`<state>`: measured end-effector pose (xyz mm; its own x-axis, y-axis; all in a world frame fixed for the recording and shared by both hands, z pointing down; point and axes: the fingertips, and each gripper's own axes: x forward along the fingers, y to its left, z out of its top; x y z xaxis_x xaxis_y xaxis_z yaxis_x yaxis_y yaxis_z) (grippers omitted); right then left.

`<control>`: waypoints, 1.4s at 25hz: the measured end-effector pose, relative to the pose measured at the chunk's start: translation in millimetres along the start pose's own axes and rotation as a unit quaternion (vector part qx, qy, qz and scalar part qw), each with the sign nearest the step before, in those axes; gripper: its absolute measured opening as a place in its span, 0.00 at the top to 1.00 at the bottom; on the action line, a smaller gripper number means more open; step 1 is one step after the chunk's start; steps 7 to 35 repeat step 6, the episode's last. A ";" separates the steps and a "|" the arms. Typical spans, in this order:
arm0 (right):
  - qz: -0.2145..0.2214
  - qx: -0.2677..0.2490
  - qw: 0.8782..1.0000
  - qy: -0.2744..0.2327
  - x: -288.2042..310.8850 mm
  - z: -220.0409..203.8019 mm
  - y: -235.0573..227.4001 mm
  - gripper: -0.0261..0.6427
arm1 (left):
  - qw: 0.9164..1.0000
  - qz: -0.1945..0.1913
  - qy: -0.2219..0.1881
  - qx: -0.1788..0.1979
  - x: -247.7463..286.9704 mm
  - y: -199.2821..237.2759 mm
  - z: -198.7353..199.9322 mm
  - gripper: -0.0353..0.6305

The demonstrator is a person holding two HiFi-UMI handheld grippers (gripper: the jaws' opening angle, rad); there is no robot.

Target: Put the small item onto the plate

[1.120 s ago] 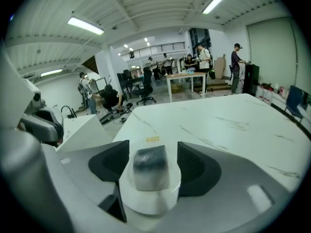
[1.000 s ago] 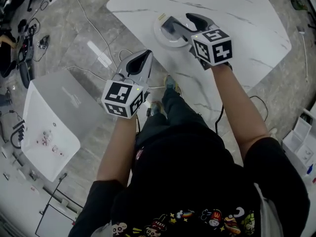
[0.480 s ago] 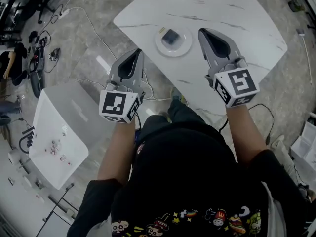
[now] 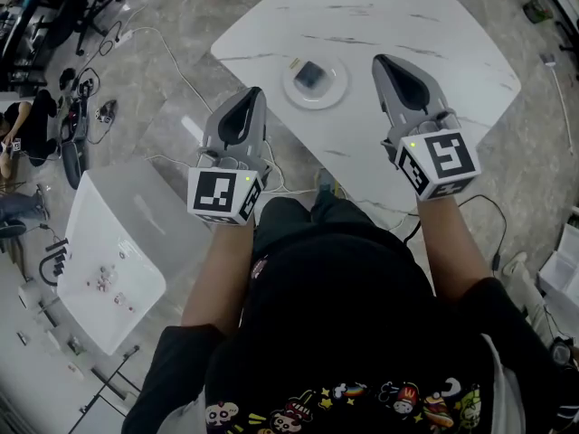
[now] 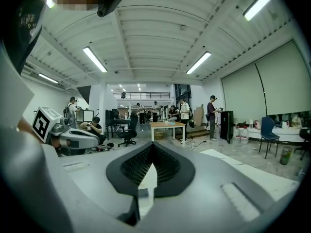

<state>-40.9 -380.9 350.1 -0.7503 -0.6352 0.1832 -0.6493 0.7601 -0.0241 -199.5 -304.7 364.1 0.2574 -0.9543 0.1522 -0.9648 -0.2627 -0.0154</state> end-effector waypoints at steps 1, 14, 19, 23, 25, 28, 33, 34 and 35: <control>-0.001 0.001 1.000 0.000 -1.5 0.6 -0.4 0.93 | 1.000 -0.001 0.003 -0.002 -0.3 -1.2 -1.2 0.95; -0.004 0.005 1.000 0.009 -3.2 -4.2 -3.2 0.93 | 1.000 -0.003 0.014 -0.005 1.4 -5.7 -9.5 0.95; -0.004 0.005 1.000 0.009 -3.2 -4.2 -3.2 0.93 | 1.000 -0.003 0.014 -0.005 1.4 -5.7 -9.5 0.95; -0.004 0.005 1.000 0.009 -3.2 -4.2 -3.2 0.93 | 1.000 -0.003 0.014 -0.005 1.4 -5.7 -9.5 0.95; -0.004 0.005 1.000 0.009 -3.2 -4.2 -3.2 0.93 | 1.000 -0.003 0.014 -0.005 1.4 -5.7 -9.5 0.95; -0.004 0.005 1.000 0.009 -3.2 -4.2 -3.2 0.93 | 1.000 -0.003 0.014 -0.005 1.4 -5.7 -9.5 0.95; -0.004 0.005 1.000 0.009 -3.2 -4.2 -3.2 0.93 | 1.000 -0.003 0.014 -0.005 1.4 -5.7 -9.5 0.95; -0.004 0.005 1.000 0.009 -3.2 -4.2 -3.2 0.93 | 1.000 -0.003 0.014 -0.005 1.4 -5.7 -9.5 0.95; -0.004 0.005 1.000 0.009 -3.2 -4.2 -3.2 0.93 | 1.000 -0.003 0.014 -0.005 1.4 -5.7 -9.5 0.95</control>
